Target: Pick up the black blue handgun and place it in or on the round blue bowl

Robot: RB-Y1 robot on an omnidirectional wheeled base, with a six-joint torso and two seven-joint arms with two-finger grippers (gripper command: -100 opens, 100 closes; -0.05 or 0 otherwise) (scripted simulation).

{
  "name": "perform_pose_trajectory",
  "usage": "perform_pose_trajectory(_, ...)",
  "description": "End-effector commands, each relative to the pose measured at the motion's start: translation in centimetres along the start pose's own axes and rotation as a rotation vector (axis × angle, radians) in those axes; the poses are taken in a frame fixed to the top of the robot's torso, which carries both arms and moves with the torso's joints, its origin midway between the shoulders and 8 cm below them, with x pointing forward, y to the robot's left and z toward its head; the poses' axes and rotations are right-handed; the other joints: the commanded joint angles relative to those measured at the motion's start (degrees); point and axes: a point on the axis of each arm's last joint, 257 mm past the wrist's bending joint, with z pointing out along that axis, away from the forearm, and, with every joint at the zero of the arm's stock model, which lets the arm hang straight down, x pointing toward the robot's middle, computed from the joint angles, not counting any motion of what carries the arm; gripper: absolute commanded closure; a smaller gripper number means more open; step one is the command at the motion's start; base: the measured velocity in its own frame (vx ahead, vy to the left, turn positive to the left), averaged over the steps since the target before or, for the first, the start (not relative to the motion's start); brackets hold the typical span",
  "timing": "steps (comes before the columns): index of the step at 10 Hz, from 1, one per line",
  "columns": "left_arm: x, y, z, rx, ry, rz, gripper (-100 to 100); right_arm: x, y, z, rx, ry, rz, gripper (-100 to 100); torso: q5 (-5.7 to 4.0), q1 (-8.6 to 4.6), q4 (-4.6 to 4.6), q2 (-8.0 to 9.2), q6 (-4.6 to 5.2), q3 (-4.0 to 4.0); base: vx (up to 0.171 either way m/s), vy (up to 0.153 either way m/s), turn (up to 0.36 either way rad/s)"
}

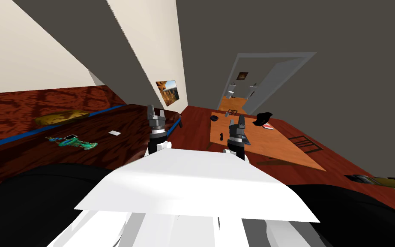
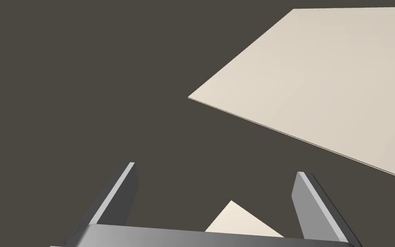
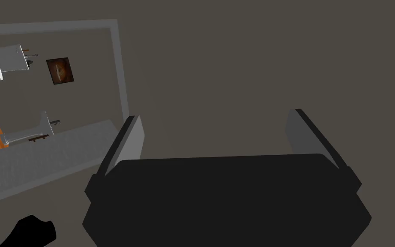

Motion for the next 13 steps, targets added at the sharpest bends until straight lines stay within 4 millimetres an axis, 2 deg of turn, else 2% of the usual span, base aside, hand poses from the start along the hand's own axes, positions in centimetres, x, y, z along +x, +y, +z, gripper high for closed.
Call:
perform_pose_trajectory(1,0.0,0.0,0.0,0.0,0.0,0.0,0,-0.1,-1.1,-0.1,0.031,0.02,-0.002,-100,0.0,0.0,0.0,0.0,0.0,0.0,0.049,0.036,0.028)
perform_pose_trajectory(4,0.0,0.0,0.0,0.0,0.0,0.0,0,-0.8,-3.8,-0.3,0.109,0.043,0.002,-100,0.08,0.4,-0.07,-0.32,0.0,-0.18,0.087,0.105,0.02)
perform_pose_trajectory(8,0.0,0.0,0.0,0.0,0.0,0.0,0,-3.1,-9.1,-1.0,0.267,0.036,0.025,-100,0.07,0.33,-0.12,-0.54,-0.01,-0.31,0.139,0.101,0.009)
perform_pose_trajectory(9,0.0,0.0,0.0,0.0,0.0,0.0,0,-3.2,-9.3,-1.1,0.274,0.036,0.025,-100,0.08,0.35,-0.14,-0.6,0.0,-0.35,0.102,0.063,-0.006)
perform_pose_trajectory(10,0.0,0.0,0.0,0.0,0.0,0.0,0,-4.0,-10.9,-1.4,0.323,0.025,0.034,-100,0.07,0.26,-0.11,-0.46,0.0,-0.28,0.079,0.05,-0.004)
perform_pose_trajectory(11,0.0,0.0,0.0,0.0,0.0,0.0,0,-4.0,-10.9,-1.4,0.325,0.025,0.034,-100,0.05,0.19,-0.09,-0.36,0.0,-0.22,0.062,0.037,-0.006)
perform_pose_trajectory(12,0.0,0.0,0.0,0.0,0.0,0.0,0,-5.0,-12.5,-1.8,0.372,0.01,0.046,-100,0.04,0.14,-0.07,-0.28,0.0,-0.17,0.082,0.044,-0.015)
perform_pose_trajectory(13,0.0,0.0,0.0,0.0,0.0,0.0,0,-5.0,-12.6,-1.9,0.378,0.009,0.045,-100,0.04,0.15,-0.07,-0.31,0.0,-0.18,0.075,0.034,-0.011)
